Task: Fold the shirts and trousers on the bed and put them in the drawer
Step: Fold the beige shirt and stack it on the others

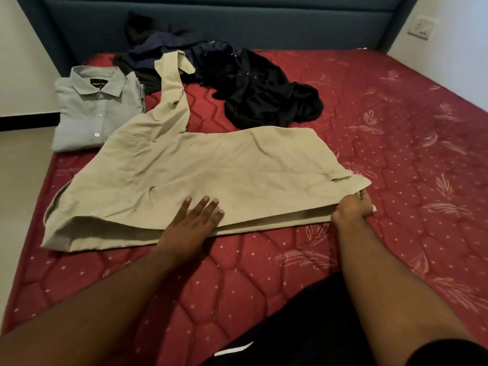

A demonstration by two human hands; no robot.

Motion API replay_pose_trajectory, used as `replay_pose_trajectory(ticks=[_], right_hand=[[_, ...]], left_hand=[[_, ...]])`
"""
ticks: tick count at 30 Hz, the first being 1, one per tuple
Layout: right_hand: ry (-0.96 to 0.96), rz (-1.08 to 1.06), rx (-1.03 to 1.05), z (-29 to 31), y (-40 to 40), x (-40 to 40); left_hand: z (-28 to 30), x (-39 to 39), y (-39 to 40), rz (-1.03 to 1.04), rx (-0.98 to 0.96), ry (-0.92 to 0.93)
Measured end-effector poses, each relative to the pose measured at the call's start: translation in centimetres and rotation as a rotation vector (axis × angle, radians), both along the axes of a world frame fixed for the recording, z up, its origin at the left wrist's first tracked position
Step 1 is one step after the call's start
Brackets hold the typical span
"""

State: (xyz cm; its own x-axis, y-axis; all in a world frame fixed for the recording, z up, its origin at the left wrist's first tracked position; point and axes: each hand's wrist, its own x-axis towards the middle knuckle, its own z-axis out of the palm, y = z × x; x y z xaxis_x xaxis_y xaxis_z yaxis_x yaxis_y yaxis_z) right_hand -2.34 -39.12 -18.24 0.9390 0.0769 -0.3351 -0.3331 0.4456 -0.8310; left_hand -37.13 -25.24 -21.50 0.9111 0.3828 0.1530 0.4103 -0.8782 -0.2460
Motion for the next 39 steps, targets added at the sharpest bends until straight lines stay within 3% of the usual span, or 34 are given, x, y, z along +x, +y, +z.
replay_pose_trajectory(ticks=[13,15,19,22,24,26,28,30,32,33,35,39], right_hand=[[0.112,0.005,-0.042,-0.9,-1.3,1.9],[0.026,0.049,-0.248,-0.9,-1.2,1.5],[-0.089,0.252,-0.971,-0.4,-1.5,-0.6],[-0.447,0.126,-1.345,1.1,-0.1,-2.9],[-0.833,0.371,-1.291,1.4,1.7,-5.0],[-1.046,0.752,-1.165,1.0,3.7,-8.9],[-1.267,0.953,-1.160,0.0,5.9,-13.6],[-1.472,1.063,-1.190,-1.1,7.7,-17.8],[-1.372,1.245,-1.280,-2.6,8.1,-20.3],[-1.357,1.236,-1.306,-3.6,7.8,-20.9],[-1.423,1.127,-1.335,-5.1,7.2,-21.3],[-1.462,1.080,-1.380,-5.9,7.2,-21.5]], left_hand=[[-0.4,-2.3,2.1,-0.031,0.000,0.029],[0.5,-4.5,3.1,-0.047,0.012,0.014],[1.4,-8.2,4.4,-0.123,-0.038,0.006],[3.0,-8.3,5.0,-0.158,-0.226,-0.130],[5.5,-5.7,5.6,-0.095,-0.420,-0.428],[7.3,-2.5,7.5,0.096,-0.701,-0.624],[7.5,0.3,10.4,0.293,-0.922,-0.524],[6.4,2.3,13.1,0.303,-0.909,-0.268],[5.9,3.7,14.4,0.261,-0.899,0.012],[5.9,4.3,14.7,0.223,-0.922,0.112],[6.1,4.6,15.1,0.163,-0.951,0.181],[5.5,3.2,15.7,0.070,-0.940,0.065]])
